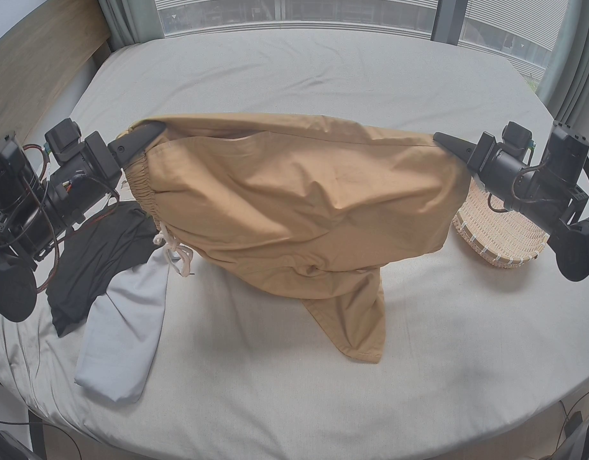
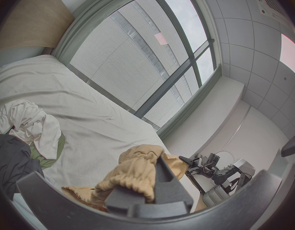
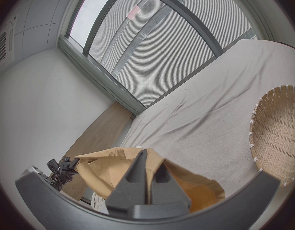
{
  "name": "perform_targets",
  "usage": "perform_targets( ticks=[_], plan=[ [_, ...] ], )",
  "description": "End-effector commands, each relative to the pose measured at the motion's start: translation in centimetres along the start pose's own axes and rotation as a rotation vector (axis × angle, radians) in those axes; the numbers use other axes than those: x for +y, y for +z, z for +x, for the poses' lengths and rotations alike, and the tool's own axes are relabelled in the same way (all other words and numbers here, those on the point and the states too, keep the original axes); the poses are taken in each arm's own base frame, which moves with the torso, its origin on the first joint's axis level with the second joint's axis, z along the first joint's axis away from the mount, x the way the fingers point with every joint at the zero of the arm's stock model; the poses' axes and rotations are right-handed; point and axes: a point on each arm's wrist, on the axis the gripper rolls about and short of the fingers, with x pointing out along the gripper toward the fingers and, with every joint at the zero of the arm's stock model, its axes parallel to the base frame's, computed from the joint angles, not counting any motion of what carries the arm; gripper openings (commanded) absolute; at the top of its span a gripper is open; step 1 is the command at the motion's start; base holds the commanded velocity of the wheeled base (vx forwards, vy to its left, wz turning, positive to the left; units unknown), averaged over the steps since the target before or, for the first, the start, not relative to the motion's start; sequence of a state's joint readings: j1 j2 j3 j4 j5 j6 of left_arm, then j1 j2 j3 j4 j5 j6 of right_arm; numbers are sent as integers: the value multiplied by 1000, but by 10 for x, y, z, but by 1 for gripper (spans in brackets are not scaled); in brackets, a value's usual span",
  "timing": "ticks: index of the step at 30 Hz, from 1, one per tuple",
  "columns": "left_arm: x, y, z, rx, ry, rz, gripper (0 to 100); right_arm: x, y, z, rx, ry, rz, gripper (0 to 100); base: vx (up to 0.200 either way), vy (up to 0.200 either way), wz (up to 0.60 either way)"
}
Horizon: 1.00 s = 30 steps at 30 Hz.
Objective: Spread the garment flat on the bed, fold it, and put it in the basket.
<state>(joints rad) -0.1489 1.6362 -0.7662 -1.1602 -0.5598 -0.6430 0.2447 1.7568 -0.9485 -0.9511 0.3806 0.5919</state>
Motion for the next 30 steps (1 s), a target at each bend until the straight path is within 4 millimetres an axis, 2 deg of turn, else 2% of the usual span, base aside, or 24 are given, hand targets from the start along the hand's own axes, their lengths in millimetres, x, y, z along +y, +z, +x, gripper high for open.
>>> perform_targets(
  ticks=[1, 3, 6, 13, 14, 19, 20, 21, 30],
  plan=[
    [10, -3, 6, 9, 16, -11, 0, -5, 0, 7, -1, -2, 0, 0, 0, 0, 0],
    [15, -4, 11, 2, 30, -12, 0, -8, 0, 12, -4, -4, -1, 0, 0, 0, 0],
    [39, -11, 37, -29, 92, -20, 0, -26, 1, 32, -22, -23, -4, 0, 0, 0, 0],
    [51, -19, 63, -25, 72, -23, 0, -41, 4, 51, -43, -31, -10, 0, 0, 0, 0],
    [58, -20, 73, -36, 69, -17, 0, -48, 7, 59, -57, -34, -16, 0, 0, 0, 0],
    [70, -19, 86, -72, 86, -7, 0, -61, 10, 69, -79, -39, -24, 0, 0, 0, 0],
    [81, -22, 95, -80, 93, -4, 0, -65, 14, 74, -95, -34, -30, 0, 0, 0, 0],
    [83, -23, 97, -81, 92, -4, 0, -69, 14, 76, -97, -38, -31, 0, 0, 0, 0],
    [109, -28, 121, -109, 88, 11, 0, -99, -1, 103, -101, -44, -31, 0, 0, 0, 0]
  ],
)
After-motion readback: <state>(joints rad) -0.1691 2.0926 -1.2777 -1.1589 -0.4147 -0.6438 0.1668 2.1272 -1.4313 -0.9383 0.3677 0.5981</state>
